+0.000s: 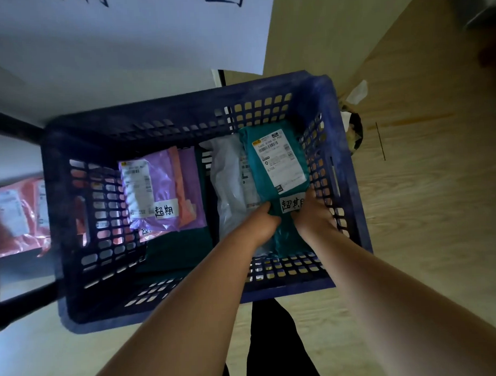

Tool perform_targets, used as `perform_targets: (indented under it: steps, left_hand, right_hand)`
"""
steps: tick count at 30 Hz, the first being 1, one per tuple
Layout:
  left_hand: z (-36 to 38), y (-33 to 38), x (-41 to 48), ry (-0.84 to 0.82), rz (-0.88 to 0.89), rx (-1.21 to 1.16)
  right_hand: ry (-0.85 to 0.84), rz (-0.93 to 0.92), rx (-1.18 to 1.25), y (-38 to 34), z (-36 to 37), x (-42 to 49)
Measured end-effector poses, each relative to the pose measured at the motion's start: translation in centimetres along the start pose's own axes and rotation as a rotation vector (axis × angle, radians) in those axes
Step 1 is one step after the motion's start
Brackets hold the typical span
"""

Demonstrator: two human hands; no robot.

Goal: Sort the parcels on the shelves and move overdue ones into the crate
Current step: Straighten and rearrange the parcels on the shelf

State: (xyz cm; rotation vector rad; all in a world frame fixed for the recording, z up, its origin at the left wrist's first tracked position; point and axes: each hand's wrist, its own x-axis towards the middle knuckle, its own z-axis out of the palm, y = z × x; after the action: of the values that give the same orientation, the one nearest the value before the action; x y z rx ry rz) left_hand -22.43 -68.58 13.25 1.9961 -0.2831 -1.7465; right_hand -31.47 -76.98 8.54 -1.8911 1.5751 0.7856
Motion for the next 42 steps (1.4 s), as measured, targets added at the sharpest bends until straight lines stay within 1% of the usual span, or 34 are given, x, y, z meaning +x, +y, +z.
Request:
perform_targets:
  steps: [3,6,10,17,22,26,30,36,39,42]
  left_hand:
    - [-0.5,0.1,-1.1,0.013,0.009,-0.012]
    - [-1.2,-0.1,-2.4,0.045,0.028,0.027]
    - [-2.2,-0.8,-4.6,0.091,0.061,0.113]
    - [-5.0,-2.6,-10.3,0.142,0.141,0.245]
    - [-6.8,-4.5,-13.8,0.128,0.207,0.338]
    - [-8.6,-5.4,-16.0,0.133,0.276,0.31]
    - [-10.1,-7.2,-18.4,0.185,0.311,0.35]
    - [-10.6,-10.3,-22.1,0.202,0.34,0.286]
    - [-10.7,-12.2,-24.1,0.258,0.336,0.192]
    - [-10.8,-15.5,-27.0,0.342,0.295,0.173]
  right_hand:
    - [-0.029,0.002,0.073,0.1,-0.3,-1.3]
    - [0.003,-0.028,0.144,0.5,-1.0,-3.3]
    - [0.015,-0.084,0.094,1.2,-2.0,-6.2]
    - [0.11,-0.138,0.095,-0.1,-4.0,-13.7]
    - [0.185,-0.168,0.207,-2.5,-3.7,-19.2]
    - [0.238,-0.201,0.274,-4.4,-2.9,-23.0]
    - [0.252,-0.234,0.308,-5.4,-1.6,-26.3]
    - [0.227,-0.289,0.223,-5.4,0.2,-30.5]
    - [0.244,-0.366,0.188,-5.5,0.9,-32.3]
    - [0.231,-0.46,0.15,-5.7,2.3,-34.5]
